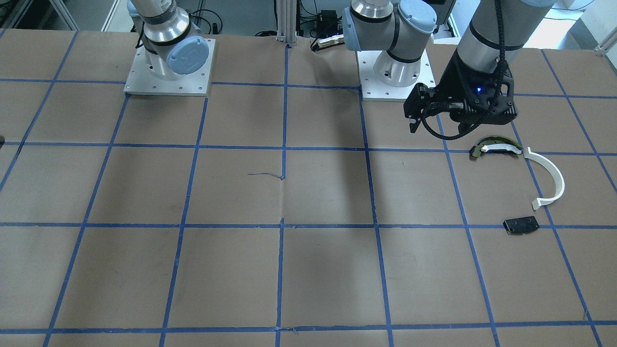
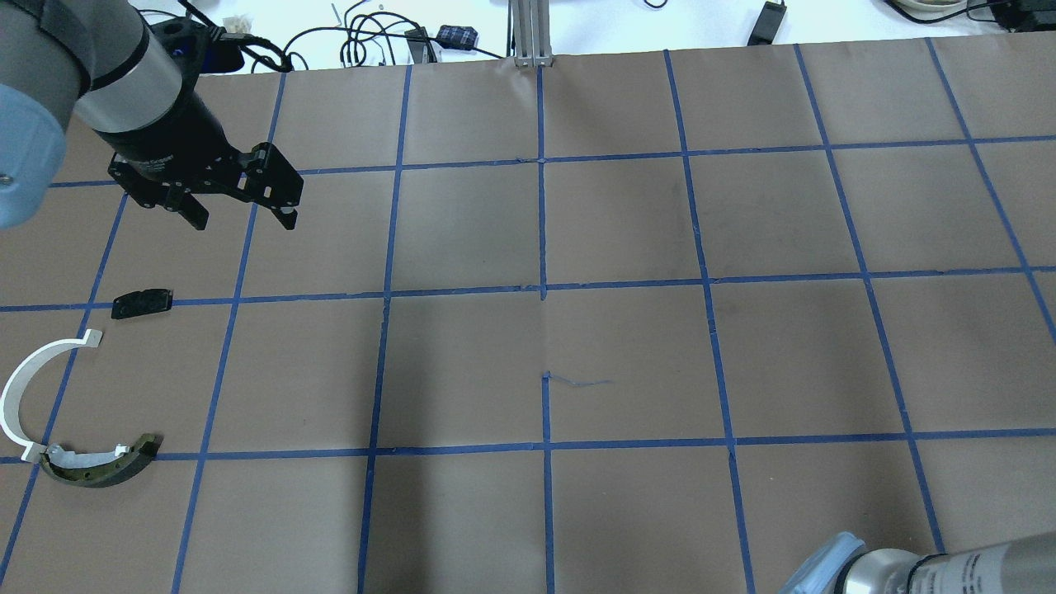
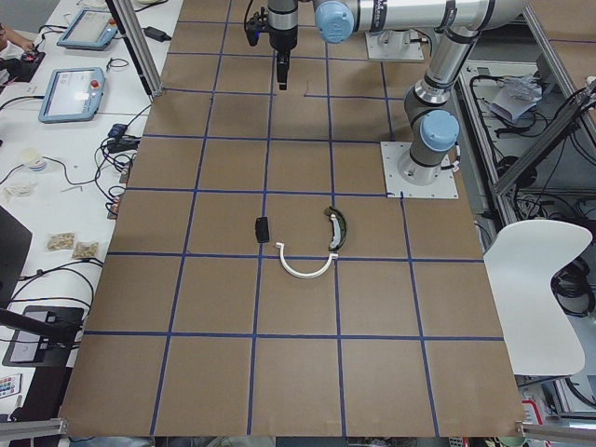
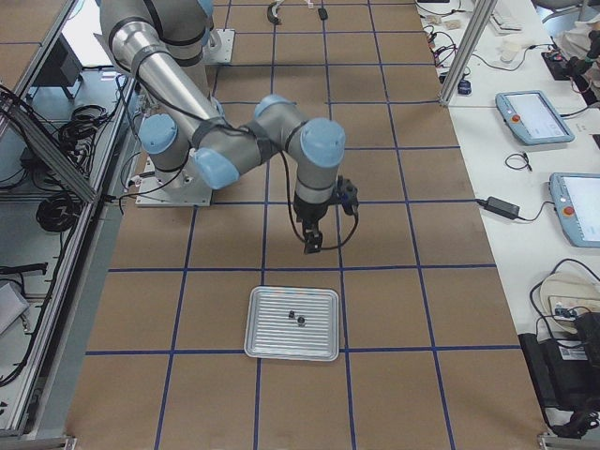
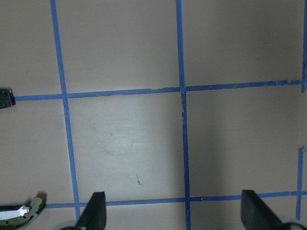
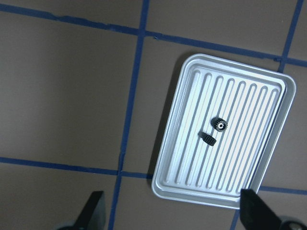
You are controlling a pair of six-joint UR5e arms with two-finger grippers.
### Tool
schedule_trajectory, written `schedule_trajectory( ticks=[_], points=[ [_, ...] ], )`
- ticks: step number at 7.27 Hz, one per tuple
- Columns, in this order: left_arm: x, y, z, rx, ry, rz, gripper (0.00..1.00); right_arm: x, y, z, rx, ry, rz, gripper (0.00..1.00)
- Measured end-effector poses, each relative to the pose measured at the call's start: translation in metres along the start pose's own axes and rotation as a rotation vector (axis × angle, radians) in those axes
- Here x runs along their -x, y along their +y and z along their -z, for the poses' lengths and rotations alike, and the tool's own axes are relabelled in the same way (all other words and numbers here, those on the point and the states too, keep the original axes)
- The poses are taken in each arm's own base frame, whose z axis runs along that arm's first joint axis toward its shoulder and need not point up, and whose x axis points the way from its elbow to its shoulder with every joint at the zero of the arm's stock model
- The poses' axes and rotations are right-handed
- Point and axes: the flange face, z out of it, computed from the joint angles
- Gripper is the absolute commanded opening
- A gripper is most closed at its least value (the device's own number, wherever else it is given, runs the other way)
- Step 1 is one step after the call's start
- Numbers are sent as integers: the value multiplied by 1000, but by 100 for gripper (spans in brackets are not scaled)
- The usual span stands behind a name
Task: Place bearing gear from tray to pile
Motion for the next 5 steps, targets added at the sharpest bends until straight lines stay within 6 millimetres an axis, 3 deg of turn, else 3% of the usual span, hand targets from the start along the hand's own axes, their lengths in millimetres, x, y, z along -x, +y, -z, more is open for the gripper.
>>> schedule_trajectory(
  ticks=[1,3,4,5],
  points=[
    [1,1,0,4,-1,3,100,-37,11,-46,-15,-8,8,100],
    [1,2,-2,10,5,3,100,-80,17,-133,-38,-28,38,100],
    [2,2,-2,12,3,4,100,-90,15,-162,-49,-34,36,96],
    [2,2,-3,17,2,3,100,-94,14,-179,-52,-32,15,96]
  ],
)
